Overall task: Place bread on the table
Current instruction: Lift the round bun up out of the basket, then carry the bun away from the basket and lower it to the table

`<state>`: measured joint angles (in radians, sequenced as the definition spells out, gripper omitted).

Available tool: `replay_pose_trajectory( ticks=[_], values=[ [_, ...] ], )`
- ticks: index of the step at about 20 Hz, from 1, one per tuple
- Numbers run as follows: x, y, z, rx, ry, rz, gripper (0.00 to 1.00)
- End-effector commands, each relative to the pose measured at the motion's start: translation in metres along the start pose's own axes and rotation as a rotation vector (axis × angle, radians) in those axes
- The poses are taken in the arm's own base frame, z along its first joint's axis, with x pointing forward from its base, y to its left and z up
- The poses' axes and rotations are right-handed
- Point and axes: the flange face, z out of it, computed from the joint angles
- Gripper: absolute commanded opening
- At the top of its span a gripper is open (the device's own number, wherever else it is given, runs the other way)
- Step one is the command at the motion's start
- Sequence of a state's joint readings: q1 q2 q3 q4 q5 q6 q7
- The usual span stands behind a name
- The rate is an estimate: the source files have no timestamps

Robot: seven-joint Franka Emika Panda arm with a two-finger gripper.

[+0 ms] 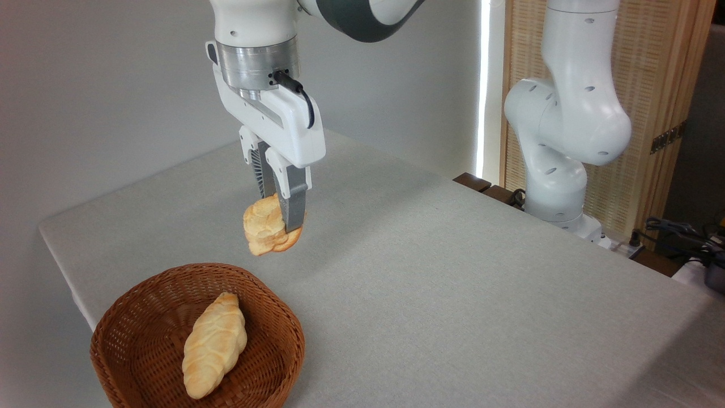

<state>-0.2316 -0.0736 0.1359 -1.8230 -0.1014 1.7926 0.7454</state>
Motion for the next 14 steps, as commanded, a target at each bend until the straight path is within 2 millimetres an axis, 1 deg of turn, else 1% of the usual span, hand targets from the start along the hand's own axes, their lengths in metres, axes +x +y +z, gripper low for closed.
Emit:
replay_pose_trajectory(
  ticks=[1, 2, 3, 4, 5, 6, 7, 10, 12, 14],
  values=[
    [0.008, 0.013, 0.025, -0.068, -0.04, -0.037, 0.78],
    [0.009, 0.013, 0.033, -0.081, -0.057, -0.048, 0.81],
    [0.013, 0.015, 0.043, -0.099, -0.069, -0.05, 0.88],
    [0.021, 0.022, 0.053, -0.117, -0.076, -0.038, 0.88],
    [0.025, 0.023, 0.061, -0.128, -0.086, -0.035, 0.9],
    [0.03, 0.026, 0.072, -0.138, -0.103, -0.025, 0.98],
    [0.037, 0.032, 0.08, -0.144, -0.116, -0.01, 1.0],
    [0.042, 0.033, 0.095, -0.158, -0.137, -0.003, 1.0],
    [0.045, 0.038, 0.099, -0.161, -0.144, 0.007, 1.0],
    [0.046, 0.038, 0.101, -0.163, -0.145, 0.009, 1.0]
  ],
)
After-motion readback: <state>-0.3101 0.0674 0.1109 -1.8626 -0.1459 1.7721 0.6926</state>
